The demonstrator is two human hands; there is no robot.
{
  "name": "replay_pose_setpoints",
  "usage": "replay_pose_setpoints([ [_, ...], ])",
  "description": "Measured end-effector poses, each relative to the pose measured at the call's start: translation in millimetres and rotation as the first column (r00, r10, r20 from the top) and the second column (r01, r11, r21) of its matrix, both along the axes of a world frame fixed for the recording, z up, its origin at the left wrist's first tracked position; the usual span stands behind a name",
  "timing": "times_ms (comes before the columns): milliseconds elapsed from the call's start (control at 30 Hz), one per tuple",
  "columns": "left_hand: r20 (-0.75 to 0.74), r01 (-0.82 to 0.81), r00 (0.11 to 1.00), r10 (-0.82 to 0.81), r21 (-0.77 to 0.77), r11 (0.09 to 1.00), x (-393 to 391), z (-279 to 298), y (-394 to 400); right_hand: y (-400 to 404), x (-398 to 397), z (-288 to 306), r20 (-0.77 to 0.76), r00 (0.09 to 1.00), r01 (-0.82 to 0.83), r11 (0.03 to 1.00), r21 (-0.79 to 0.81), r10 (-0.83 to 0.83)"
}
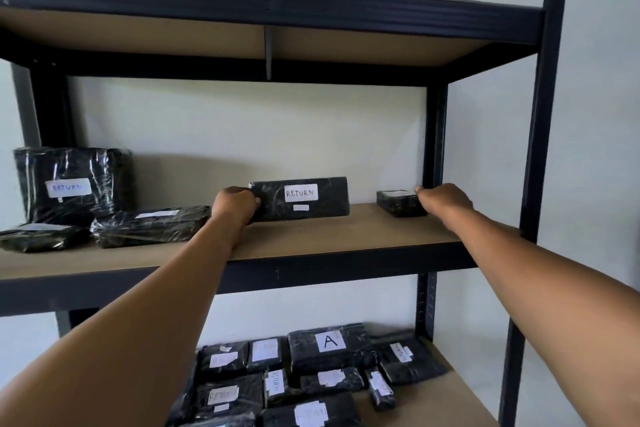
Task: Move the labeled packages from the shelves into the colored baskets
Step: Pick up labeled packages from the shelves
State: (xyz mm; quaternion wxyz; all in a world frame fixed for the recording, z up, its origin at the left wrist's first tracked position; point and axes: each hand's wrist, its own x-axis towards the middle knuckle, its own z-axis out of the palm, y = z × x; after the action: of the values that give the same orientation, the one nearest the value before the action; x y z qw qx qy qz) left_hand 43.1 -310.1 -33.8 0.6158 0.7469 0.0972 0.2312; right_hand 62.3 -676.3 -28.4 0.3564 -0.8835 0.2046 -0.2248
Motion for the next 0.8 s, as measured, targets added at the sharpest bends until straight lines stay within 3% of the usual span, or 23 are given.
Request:
replay_pose_setpoints([
  [167,0.012,-0.008,1.0,0.008,-0.024,1.0,-6,2,2,1,7,-2,-0.044,0.998,-0.043,0.998,0.04,0.045],
  [300,-0.026,0.023,0.999,-0.02,0.117,0.993,-2,-1,2,1,15,-6,-0.084,0.996,-0.043,0.999,-0.015,0.042],
  [467,-0.057,-0.01,0.998,0.021,0.182,0.983,2,-2,4,1,20,-1,0.007,0.992,-0.124,0.975,0.182,0.125],
  [633,-0.08,0.007,0.997,0.013,0.235,0.972,0,-1,3,2,23,3,0.038,0.986,-0.169,0.951,0.257,0.165],
  [700,-0.078,0.015,0.997,0.001,0.205,0.979,1,-1,4,7,22,2,0.018,0.991,-0.134,0.959,0.25,0.134],
  [800,-0.075,0.004,0.997,0.012,0.203,0.979,1,-2,5,4,37,-3,-0.068,0.993,-0.094,0.989,0.114,0.102],
])
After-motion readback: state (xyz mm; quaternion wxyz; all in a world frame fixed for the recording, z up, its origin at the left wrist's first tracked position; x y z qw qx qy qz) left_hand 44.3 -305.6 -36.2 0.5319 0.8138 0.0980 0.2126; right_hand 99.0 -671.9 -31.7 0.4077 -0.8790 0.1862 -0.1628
